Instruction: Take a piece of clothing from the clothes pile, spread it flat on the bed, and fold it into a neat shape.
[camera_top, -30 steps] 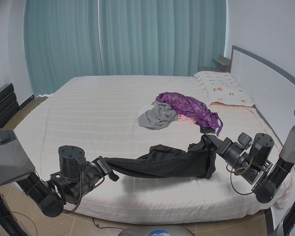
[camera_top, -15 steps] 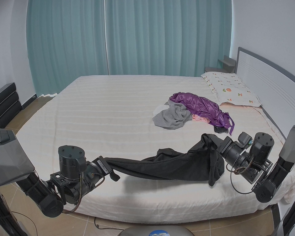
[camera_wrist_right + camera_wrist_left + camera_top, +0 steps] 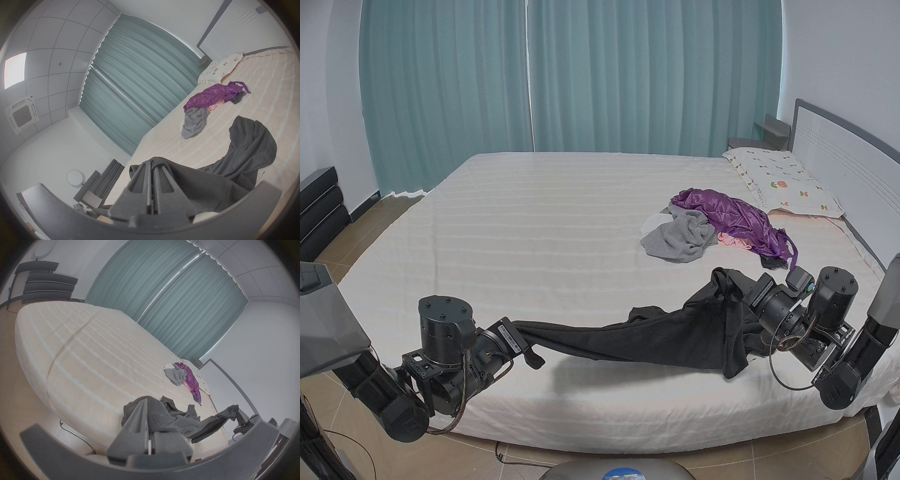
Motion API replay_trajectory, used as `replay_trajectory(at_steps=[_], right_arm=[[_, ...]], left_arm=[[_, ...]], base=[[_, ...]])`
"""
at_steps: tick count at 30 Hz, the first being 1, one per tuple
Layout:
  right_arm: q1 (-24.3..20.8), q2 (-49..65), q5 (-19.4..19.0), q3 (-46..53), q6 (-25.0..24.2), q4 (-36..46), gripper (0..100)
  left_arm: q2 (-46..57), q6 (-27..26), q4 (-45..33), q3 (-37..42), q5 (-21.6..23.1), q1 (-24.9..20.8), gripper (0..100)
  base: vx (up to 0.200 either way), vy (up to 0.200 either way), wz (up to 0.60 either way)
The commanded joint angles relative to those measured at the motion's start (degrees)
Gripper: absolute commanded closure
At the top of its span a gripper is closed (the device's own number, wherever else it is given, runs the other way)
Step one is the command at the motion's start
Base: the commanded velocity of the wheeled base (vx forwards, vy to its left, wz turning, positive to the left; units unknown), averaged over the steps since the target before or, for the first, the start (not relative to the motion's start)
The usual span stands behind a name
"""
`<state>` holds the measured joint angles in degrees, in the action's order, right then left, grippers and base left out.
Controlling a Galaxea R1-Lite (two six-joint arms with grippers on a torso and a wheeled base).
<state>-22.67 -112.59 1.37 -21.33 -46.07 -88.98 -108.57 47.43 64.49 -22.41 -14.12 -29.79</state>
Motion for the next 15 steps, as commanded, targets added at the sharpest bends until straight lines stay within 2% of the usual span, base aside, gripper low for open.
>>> replay_trajectory(at_steps=[1, 15], right_arm=[[0.0, -0.3, 0.0, 0.0, -0.3, -0.8, 100], [-0.1, 0.0, 0.0, -0.1, -0.3, -0.8, 100]], left_arm=[[0.0, 0.0, 0.0, 0.0, 0.0, 0.0, 100], [-0.1, -0.1, 0.0, 0.0, 0.0, 0.1, 100]], base=[[0.000, 0.200, 0.00], [0.000, 0.200, 0.00]])
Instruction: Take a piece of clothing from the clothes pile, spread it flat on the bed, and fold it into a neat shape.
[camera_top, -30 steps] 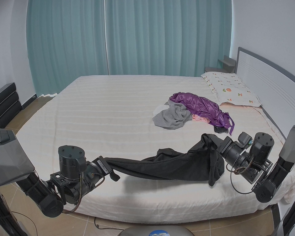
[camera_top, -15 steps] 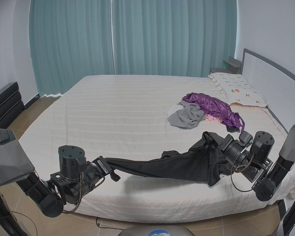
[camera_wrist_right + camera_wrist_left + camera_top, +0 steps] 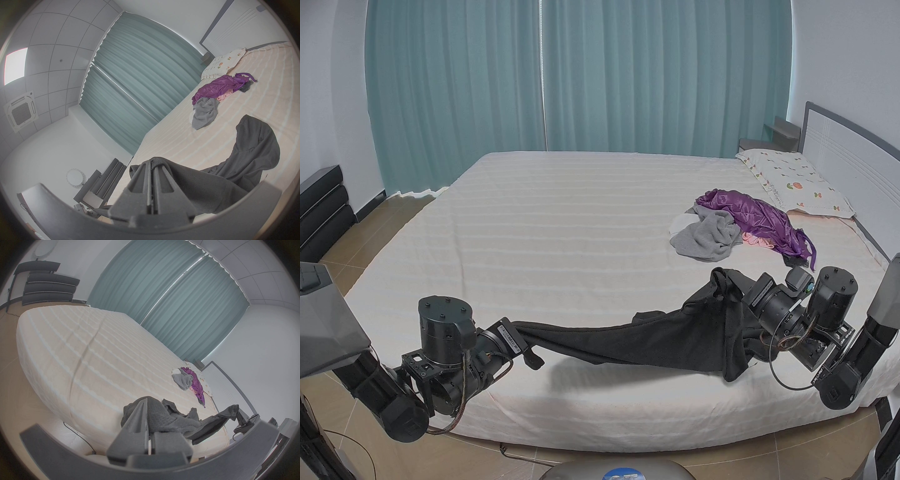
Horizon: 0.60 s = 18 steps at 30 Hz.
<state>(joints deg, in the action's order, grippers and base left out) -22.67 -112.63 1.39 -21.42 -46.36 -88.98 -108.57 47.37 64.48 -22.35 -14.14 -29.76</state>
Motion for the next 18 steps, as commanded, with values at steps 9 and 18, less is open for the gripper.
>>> replay_trajectory(at_steps=[9, 18], right_arm=[[-0.1, 0.1, -0.1, 0.1, 0.0, -0.8, 100], [-0.4, 1.1, -0.2, 0.7, 0.2, -0.8, 100]], left_arm=[[0.0, 0.0, 0.0, -0.1, -0.1, 0.2, 100], [1.3, 0.0, 0.0, -0.1, -0.2, 0.2, 100]], base=[[0.000, 0.200, 0.00], [0.000, 0.133, 0.00]])
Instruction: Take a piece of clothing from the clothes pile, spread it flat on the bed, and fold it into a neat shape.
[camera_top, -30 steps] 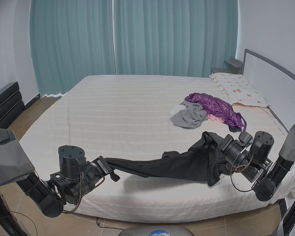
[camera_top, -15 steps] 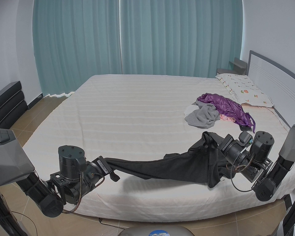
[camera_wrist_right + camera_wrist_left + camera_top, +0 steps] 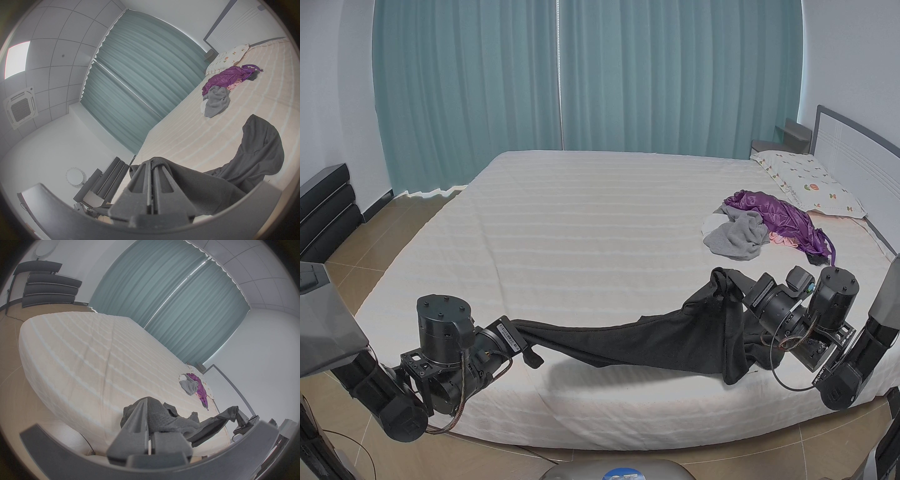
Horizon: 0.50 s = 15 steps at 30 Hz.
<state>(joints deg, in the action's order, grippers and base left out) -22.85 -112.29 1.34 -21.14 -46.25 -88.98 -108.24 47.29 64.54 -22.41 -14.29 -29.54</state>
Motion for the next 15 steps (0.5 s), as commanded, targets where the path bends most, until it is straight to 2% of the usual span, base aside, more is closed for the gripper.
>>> replay_trajectory(at_steps=[1, 9, 15], right_arm=[[-0.3, 1.0, -0.1, 0.6, 0.2, -0.8, 100], [-0.6, 3.0, -0.6, 2.8, 1.0, -0.8, 100], [-1.0, 4.3, -0.6, 3.7, 2.3, -0.8, 100]], left_arm=[[0.9, 0.1, 0.0, 0.0, 0.0, 0.0, 100], [0.8, 0.1, 0.0, 0.3, 0.0, 0.0, 100], [1.7, 0.0, 0.0, 0.4, 0.0, -0.1, 100]], base=[[0.000, 0.000, 0.00], [0.000, 0.000, 0.00], [-0.200, 0.000, 0.00]])
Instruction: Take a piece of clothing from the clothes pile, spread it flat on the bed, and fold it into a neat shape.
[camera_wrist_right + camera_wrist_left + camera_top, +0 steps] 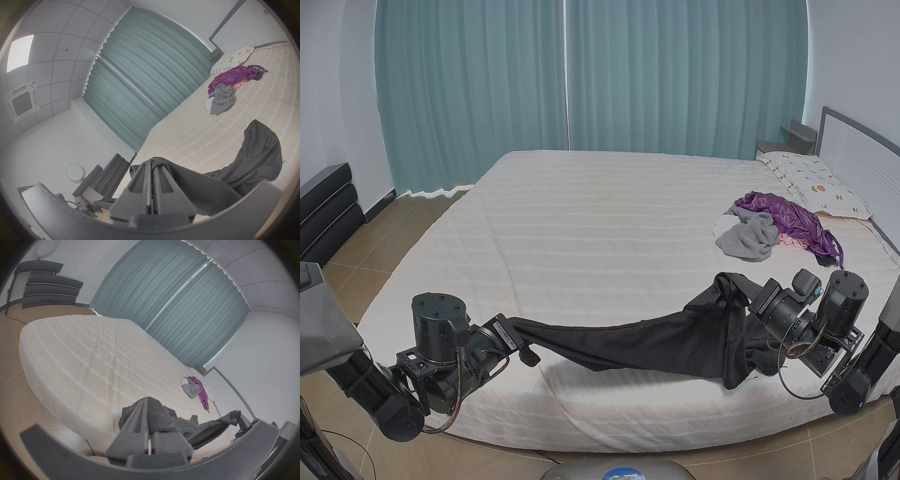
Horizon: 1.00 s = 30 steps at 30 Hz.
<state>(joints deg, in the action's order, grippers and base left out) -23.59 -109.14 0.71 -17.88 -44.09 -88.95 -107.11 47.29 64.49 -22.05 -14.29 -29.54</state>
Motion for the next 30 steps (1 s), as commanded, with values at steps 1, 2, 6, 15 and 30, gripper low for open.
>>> replay_trajectory(at_steps=[1, 2, 6, 15, 30], right_arm=[[-0.3, 1.7, 0.0, 0.6, 0.1, -0.9, 100], [-0.4, 2.2, 0.0, 0.7, 0.1, -0.8, 100], [-0.4, 4.9, -0.1, 1.2, 0.7, -0.8, 100], [-1.1, 16.2, -0.2, 1.5, 3.8, -0.6, 100], [1.4, 27.7, 0.4, -17.5, 7.8, 22.5, 100]], left_arm=[[0.7, -0.4, 0.0, 0.2, 0.0, -0.1, 100], [0.8, -0.5, 0.0, 0.2, 0.0, -0.1, 100], [2.1, -1.4, -0.1, 0.4, 0.0, -0.1, 100], [10.6, -3.4, -0.9, 0.7, -0.1, -0.2, 100], [17.6, -11.1, -14.7, -12.8, 0.0, 2.3, 100]], base=[[-0.200, 0.000, 0.00], [-0.200, 0.000, 0.00], [-0.200, 0.000, 0.00], [-0.133, 0.000, 0.00], [0.000, 0.000, 0.00]])
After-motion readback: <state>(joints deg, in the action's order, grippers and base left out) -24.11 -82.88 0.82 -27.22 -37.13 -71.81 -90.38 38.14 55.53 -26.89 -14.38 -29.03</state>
